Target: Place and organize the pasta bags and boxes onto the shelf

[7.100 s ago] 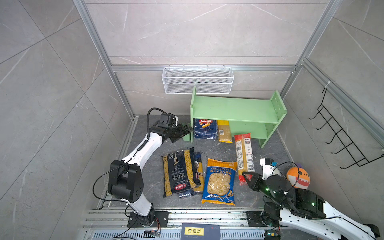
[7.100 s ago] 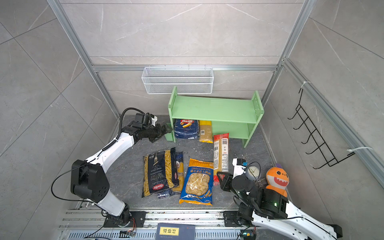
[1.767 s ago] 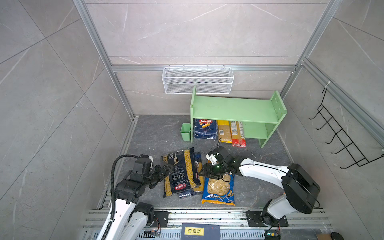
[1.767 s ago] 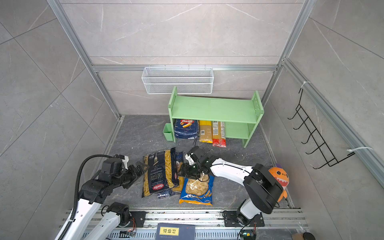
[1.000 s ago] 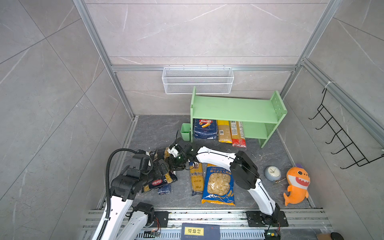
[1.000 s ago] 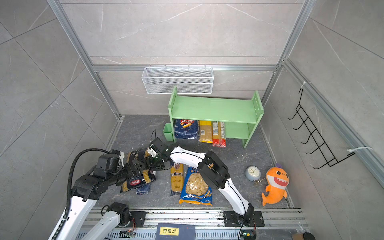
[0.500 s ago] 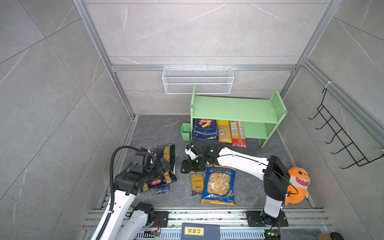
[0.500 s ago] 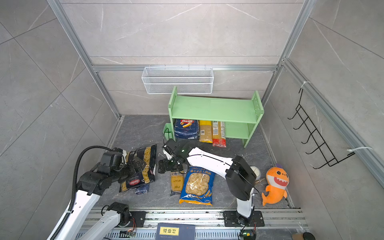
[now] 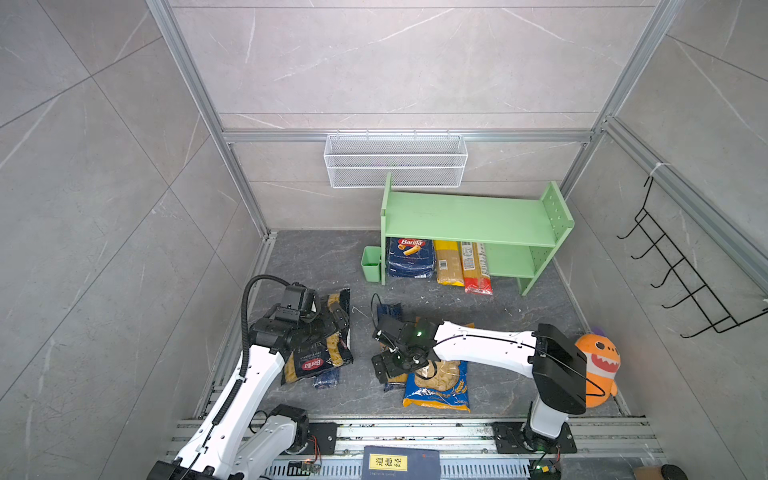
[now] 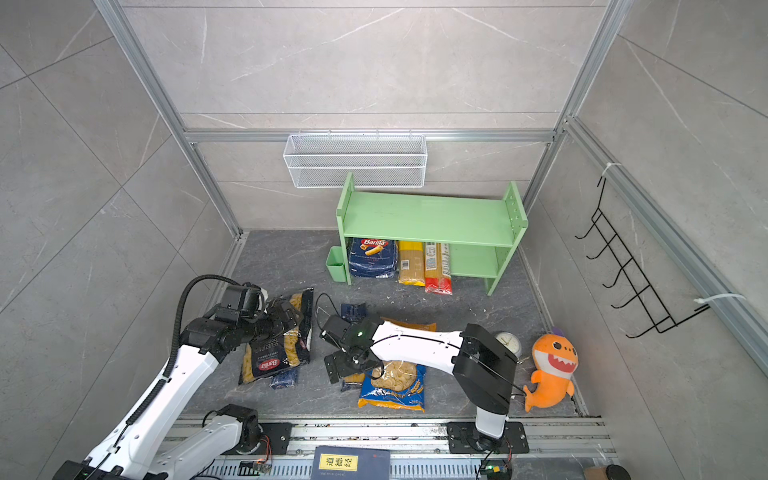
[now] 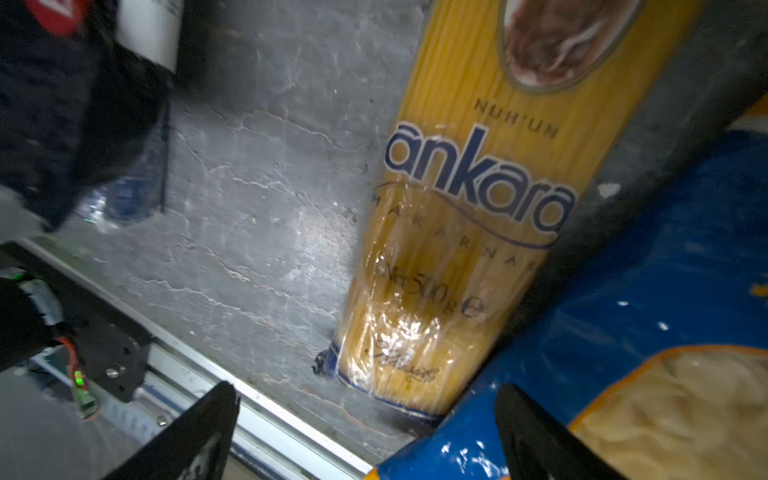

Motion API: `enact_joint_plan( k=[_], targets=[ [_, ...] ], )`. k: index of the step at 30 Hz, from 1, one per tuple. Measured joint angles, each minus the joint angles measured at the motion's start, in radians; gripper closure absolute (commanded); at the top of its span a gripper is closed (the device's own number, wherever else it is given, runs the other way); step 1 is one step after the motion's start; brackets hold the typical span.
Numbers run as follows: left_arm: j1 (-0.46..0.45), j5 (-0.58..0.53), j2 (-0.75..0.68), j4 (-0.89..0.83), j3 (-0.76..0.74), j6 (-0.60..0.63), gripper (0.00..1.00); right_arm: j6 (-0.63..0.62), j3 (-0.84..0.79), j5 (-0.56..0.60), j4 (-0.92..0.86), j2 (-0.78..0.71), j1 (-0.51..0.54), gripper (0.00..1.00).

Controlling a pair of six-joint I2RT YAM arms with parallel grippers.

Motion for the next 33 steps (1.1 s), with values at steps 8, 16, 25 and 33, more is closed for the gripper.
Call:
enact_joint_plan(
  k=[8, 16, 25, 33],
  targets=[
    [0.0, 0.014, 0.061, 0.02, 0.044, 0.009, 0.0, 0.071, -0.015, 0.039, 0.003, 0.069, 0.048, 0.02],
    [0.005, 0.02, 0.091, 0.027, 0.059, 0.031, 0.0, 0.126, -0.062, 0.045, 0.038, 0.088, 0.049, 0.05],
    [0.023, 0.024, 0.106, 0.027, 0.073, 0.054, 0.0, 0.172, -0.049, 0.082, 0.011, 0.101, 0.045, 0.63],
    [0.047, 0.049, 0.135, 0.032, 0.112, 0.075, 0.0, 0.186, -0.066, 0.083, 0.019, 0.059, 0.042, 0.88]
  ],
)
